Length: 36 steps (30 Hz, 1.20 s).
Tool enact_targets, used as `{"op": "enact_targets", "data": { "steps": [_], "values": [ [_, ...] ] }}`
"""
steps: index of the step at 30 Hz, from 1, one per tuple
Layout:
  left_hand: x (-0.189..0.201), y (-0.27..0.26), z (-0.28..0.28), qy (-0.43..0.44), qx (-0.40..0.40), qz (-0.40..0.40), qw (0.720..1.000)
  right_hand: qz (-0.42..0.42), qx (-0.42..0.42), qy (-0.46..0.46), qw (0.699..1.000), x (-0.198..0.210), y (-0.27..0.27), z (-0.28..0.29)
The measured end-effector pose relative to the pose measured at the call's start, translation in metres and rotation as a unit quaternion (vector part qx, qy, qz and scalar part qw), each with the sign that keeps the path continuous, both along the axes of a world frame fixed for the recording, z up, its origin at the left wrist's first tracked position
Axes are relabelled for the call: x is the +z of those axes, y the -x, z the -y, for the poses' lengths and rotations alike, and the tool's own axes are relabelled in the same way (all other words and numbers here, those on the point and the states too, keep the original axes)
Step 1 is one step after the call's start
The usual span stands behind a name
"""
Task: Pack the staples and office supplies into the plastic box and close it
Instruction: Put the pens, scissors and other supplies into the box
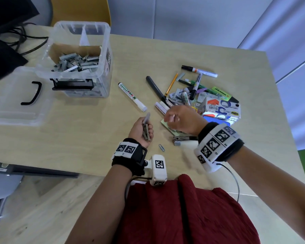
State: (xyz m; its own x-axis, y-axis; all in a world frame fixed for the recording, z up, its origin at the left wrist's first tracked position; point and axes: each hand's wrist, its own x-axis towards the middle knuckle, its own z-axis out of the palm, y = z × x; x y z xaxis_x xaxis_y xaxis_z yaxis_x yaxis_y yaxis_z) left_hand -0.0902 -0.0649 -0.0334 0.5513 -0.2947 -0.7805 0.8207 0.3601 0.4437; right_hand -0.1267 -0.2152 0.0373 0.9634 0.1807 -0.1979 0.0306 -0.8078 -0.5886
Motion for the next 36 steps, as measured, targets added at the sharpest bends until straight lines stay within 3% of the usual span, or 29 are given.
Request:
{"op": "enact_targets", "data": {
  "steps": [3,7,16,19,23,26,29,32,36],
  "values": [
    [0.001,-0.002,0.004,-0.006,-0.021,0.012,1.000,-0.043,0.107,0.096,0.989,-0.015,0.018,0.009],
    [0.001,-0.002,0.011,-0.002,-0.031,0.021,0.999,-0.051,0.188,0.271,0.943,-0.028,0.031,0.010],
    [-0.004,-0.003,0.015,-0.007,-0.010,0.021,1.000,-0.047,0.172,0.218,0.960,-0.037,0.019,0.008],
    [-0.004,-0.002,0.017,-0.012,0.024,0.017,0.999,-0.031,0.063,0.094,0.993,-0.035,0.015,0.006],
    [-0.001,0.001,0.024,0.019,0.058,0.005,0.998,0.002,-0.026,-0.020,0.999,-0.023,0.007,-0.007],
    [0.001,0.002,0.029,0.025,0.041,-0.016,0.999,0.017,-0.021,-0.017,0.999,-0.020,0.000,-0.007],
    [0.000,0.001,0.027,-0.002,-0.026,-0.011,1.000,0.037,-0.049,0.014,0.998,-0.021,-0.006,0.003],
    [-0.001,-0.001,0.024,-0.006,-0.044,-0.012,0.999,0.003,0.029,0.132,0.991,-0.022,-0.006,0.011],
    [0.001,-0.003,0.020,-0.008,-0.043,-0.009,0.999,-0.031,0.121,0.257,0.958,-0.019,-0.004,0.013]
  ]
}}
